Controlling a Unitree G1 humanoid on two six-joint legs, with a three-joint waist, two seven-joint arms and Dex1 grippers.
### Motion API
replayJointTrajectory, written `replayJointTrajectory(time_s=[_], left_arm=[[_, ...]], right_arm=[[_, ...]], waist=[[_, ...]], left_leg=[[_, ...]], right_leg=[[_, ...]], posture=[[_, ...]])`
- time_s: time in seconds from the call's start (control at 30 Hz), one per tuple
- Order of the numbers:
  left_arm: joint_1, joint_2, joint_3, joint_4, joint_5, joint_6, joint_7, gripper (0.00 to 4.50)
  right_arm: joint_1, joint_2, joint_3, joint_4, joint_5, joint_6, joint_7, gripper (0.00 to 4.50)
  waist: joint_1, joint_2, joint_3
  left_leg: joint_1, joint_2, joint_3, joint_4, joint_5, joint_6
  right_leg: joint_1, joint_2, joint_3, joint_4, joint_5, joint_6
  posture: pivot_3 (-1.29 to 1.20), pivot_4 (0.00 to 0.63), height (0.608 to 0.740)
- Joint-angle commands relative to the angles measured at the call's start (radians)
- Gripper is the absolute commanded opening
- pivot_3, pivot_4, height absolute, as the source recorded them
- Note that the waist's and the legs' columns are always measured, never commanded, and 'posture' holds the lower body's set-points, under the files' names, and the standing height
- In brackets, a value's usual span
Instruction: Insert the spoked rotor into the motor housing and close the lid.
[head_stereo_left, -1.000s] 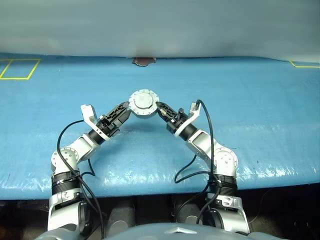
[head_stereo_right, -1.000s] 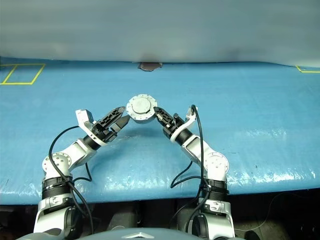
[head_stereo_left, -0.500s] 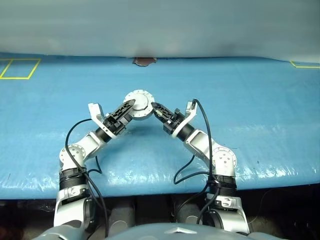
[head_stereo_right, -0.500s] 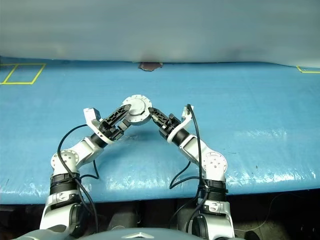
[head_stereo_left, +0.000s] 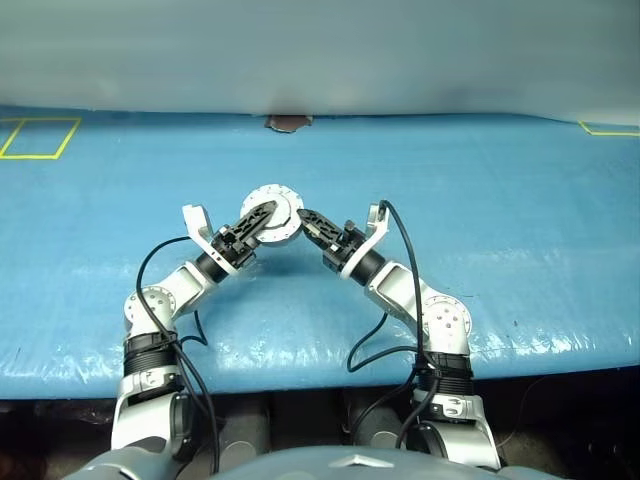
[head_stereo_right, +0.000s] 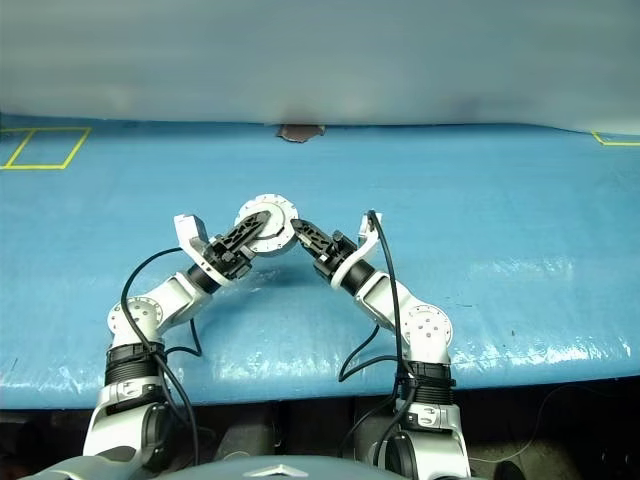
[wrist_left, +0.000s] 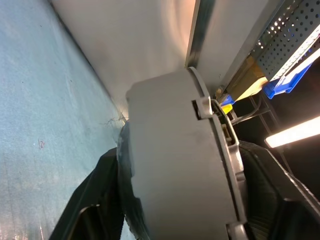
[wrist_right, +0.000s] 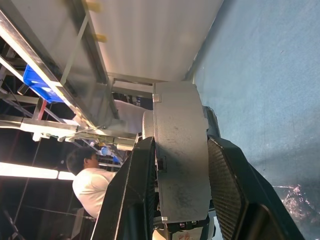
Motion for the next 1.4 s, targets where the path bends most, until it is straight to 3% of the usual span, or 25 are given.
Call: replayJointTrajectory(time_s=[0.03, 0.27, 0.4, 0.63, 0.8, 1.03, 1.4], left_arm=[[-0.001, -0.001, -0.001, -0.028, 0.004, -0.012, -0.006, 2.64], [-0.017, -0.002, -0.013, -0.016, 0.016, -0.016, -0.008, 2.64], [-0.025, -0.006, -0.010, -0.007, 0.018, -0.019, 0.002, 2.64], [-0.030, -0.015, 0.003, -0.002, 0.034, -0.047, 0.022, 2.64], [-0.024, -0.030, 0.028, -0.017, 0.062, -0.119, 0.059, 2.64], [-0.034, -0.087, 0.119, -0.035, 0.180, -0.438, 0.253, 2.64], [-0.106, -0.074, 0.168, 0.107, 0.299, -0.642, 0.406, 2.64]], right_arm=[[0.011, 0.044, 0.016, -0.065, 0.030, -0.015, 0.026, 1.20], [0.012, 0.035, 0.024, -0.071, 0.005, -0.018, 0.043, 1.20], [0.019, 0.017, 0.052, -0.093, -0.097, -0.064, 0.088, 1.20], [0.024, 0.031, 0.066, -0.109, -0.226, -0.153, 0.075, 3.47], [0.029, 0.023, 0.050, -0.095, -0.274, -0.200, 0.070, 3.47], [0.061, 0.001, -0.002, -0.129, -0.251, -0.205, 0.064, 3.47], [0.101, -0.026, -0.005, -0.171, -0.249, -0.203, 0.073, 3.47]], waist=[[0.000, 0.000, 0.000], [0.000, 0.000, 0.000], [0.000, 0.000, 0.000], [0.001, 0.000, 0.000], [0.002, 0.000, 0.000], [0.005, 0.000, 0.000], [0.014, -0.001, 0.000]], left_leg=[[0.000, 0.000, 0.000, 0.000, 0.000, 0.000], [0.000, 0.000, 0.000, 0.000, 0.000, 0.000], [0.000, 0.000, 0.000, 0.000, 0.000, 0.000], [0.000, 0.000, 0.000, 0.001, 0.000, 0.000], [0.000, 0.000, 0.000, 0.001, 0.000, 0.000], [0.000, 0.000, 0.000, 0.001, 0.000, 0.000], [-0.002, -0.001, 0.000, 0.005, 0.000, 0.000]], right_leg=[[0.000, 0.000, 0.000, 0.000, 0.000, 0.000], [0.000, 0.000, 0.000, 0.000, 0.000, 0.000], [0.000, 0.000, 0.000, 0.000, 0.000, 0.000], [0.000, 0.000, 0.000, 0.000, 0.000, 0.000], [0.000, 0.000, 0.000, 0.000, 0.001, 0.001], [0.000, 0.000, 0.000, 0.000, 0.001, 0.000], [0.001, 0.000, 0.000, 0.000, 0.001, 0.001]], posture=[[0.00, 0.150, 0.740], [0.00, 0.150, 0.740], [0.00, 0.150, 0.740], [0.00, 0.150, 0.740], [0.00, 0.150, 0.740], [0.00, 0.150, 0.740], [0.00, 0.150, 0.740]])
